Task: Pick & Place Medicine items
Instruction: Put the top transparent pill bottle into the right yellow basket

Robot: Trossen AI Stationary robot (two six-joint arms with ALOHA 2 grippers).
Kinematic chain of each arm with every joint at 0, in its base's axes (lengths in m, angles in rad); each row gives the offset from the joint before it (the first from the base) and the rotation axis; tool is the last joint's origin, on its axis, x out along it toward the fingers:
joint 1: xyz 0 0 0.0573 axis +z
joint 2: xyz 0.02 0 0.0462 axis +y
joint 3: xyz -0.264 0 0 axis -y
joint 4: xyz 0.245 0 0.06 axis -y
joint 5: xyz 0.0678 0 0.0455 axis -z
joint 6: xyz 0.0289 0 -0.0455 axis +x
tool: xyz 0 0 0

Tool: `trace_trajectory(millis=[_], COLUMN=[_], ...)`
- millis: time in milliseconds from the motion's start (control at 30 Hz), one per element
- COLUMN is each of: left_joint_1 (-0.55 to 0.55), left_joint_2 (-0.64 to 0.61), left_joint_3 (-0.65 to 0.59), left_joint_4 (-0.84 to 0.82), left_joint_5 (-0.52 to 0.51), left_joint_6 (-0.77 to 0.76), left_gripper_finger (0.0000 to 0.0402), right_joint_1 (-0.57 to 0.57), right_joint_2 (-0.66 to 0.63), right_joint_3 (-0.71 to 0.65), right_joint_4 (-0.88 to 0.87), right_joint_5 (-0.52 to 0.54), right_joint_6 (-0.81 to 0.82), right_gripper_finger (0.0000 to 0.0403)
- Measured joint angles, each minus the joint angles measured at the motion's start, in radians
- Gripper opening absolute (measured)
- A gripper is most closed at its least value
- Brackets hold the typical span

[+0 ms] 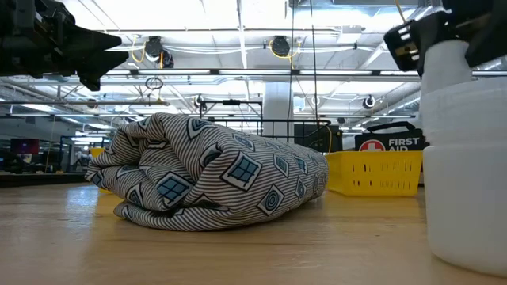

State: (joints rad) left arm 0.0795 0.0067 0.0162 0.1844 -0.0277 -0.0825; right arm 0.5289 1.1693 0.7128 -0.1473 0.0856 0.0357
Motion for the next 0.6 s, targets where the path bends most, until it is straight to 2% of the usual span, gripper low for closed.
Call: trace_trajectory(millis=[133, 300, 600], left_joint_1=[0.000, 0.000, 0.000], left_joint_2=[0.000, 0.000, 0.000], left_joint_3=[0.000, 0.000, 0.000], left_joint_4=[0.000, 0.000, 0.000], left_joint_5=[0.000, 0.000, 0.000], left_joint_6=[0.000, 0.000, 0.000], left_gripper_finger=[0.0198, 0.0198, 0.0198], right_joint_1=[0.000, -0.009, -0.092], right_joint_2=[-0.041, -0.091, -0.141], right_joint_3=[0.000, 0.000, 0.000], right_joint_4=[-0.006, -0.045, -0.130], right_joint_5=[0.006, 0.095, 0.181], right_joint_6=[0.000, 0.003, 0.038], right_gripper_finger=[0.0151, 0.0141, 0.0147])
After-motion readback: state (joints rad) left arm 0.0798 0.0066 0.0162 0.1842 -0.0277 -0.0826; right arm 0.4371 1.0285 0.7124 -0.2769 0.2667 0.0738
